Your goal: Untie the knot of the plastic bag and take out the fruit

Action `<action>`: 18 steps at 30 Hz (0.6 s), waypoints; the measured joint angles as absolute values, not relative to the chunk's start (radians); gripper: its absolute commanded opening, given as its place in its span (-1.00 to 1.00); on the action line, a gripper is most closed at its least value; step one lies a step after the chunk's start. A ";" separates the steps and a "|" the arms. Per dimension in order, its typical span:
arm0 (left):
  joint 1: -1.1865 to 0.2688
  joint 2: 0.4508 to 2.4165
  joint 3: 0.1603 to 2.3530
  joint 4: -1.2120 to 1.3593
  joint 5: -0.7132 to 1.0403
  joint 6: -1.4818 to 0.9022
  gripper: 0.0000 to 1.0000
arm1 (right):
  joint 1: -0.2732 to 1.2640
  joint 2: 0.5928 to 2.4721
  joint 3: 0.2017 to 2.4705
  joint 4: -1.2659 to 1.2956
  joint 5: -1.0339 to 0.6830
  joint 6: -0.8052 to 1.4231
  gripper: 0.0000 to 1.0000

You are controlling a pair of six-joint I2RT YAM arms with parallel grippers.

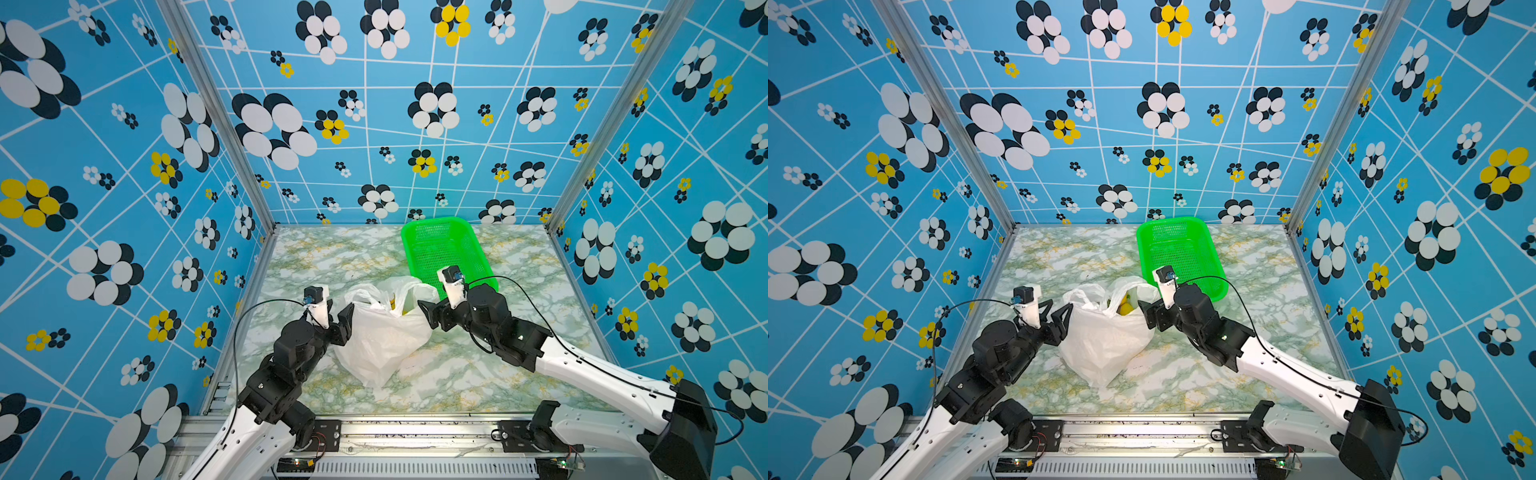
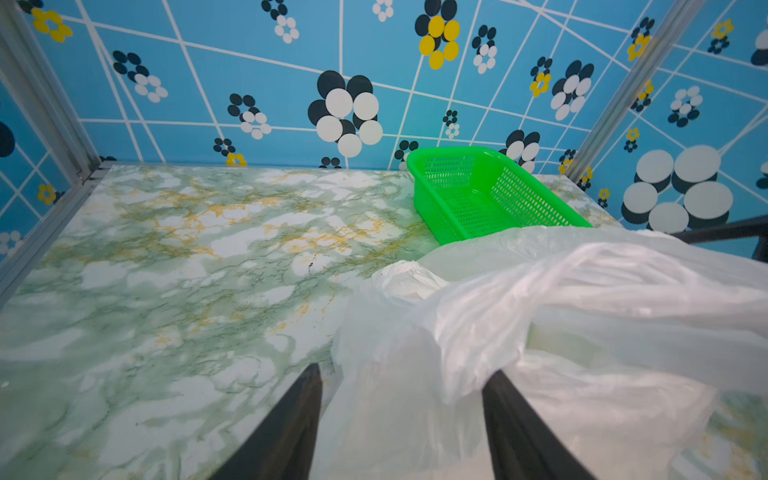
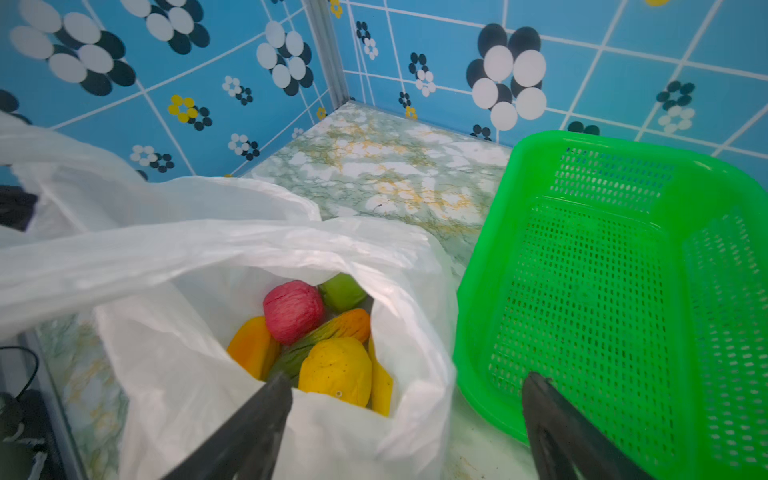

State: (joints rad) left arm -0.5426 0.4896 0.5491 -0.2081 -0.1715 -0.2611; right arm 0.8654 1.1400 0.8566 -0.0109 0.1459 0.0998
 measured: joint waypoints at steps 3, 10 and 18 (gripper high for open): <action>-0.543 0.490 0.545 -0.191 -0.147 -0.259 0.51 | 0.879 1.146 0.907 -0.030 0.098 0.012 0.86; -0.551 0.490 0.545 -0.164 -0.104 -0.249 0.56 | 0.895 1.275 1.061 -0.074 0.051 -0.098 0.82; -0.657 0.474 0.545 -0.170 -0.180 -0.204 0.52 | 0.914 1.379 1.127 -0.077 0.045 -0.124 0.74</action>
